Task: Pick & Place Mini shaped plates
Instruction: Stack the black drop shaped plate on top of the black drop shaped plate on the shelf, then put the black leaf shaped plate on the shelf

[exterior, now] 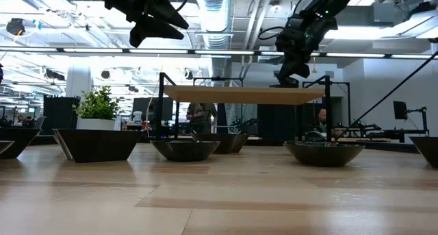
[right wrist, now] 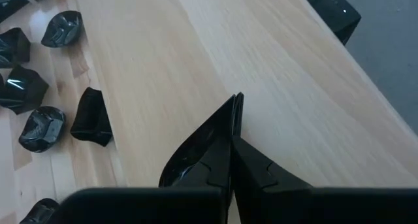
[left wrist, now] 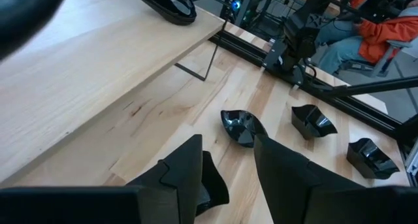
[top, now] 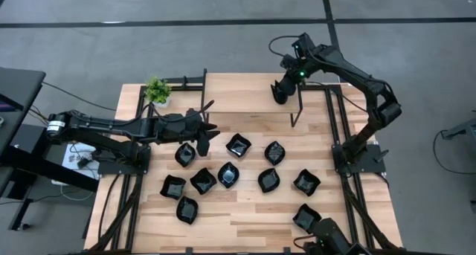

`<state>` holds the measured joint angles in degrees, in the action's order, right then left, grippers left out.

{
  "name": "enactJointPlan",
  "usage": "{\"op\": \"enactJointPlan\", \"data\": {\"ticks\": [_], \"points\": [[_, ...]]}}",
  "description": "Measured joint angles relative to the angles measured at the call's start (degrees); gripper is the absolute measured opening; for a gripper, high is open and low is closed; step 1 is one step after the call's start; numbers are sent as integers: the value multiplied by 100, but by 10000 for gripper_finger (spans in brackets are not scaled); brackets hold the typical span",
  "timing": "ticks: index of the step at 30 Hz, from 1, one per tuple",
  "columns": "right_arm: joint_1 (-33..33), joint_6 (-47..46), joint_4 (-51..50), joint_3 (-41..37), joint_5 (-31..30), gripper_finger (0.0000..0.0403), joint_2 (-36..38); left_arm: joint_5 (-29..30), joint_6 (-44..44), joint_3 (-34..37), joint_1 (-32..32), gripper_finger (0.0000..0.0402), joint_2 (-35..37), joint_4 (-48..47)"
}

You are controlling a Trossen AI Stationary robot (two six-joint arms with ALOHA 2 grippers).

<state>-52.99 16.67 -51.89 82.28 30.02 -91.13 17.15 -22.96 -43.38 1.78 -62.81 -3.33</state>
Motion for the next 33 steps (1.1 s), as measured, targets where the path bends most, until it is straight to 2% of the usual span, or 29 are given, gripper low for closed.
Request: {"op": "enactJointPlan", "data": {"ticks": [18, 26, 33], "points": [[9, 46, 19, 0, -2, 45, 0, 0, 0, 0, 0, 140, 0, 0], [41, 6, 146, 23, -7, 45, 0, 0, 6, 0, 0, 140, 0, -2], [286, 176, 413, 142, -29, 29, 8, 0, 17, 2, 0, 140, -2, -34]]}}
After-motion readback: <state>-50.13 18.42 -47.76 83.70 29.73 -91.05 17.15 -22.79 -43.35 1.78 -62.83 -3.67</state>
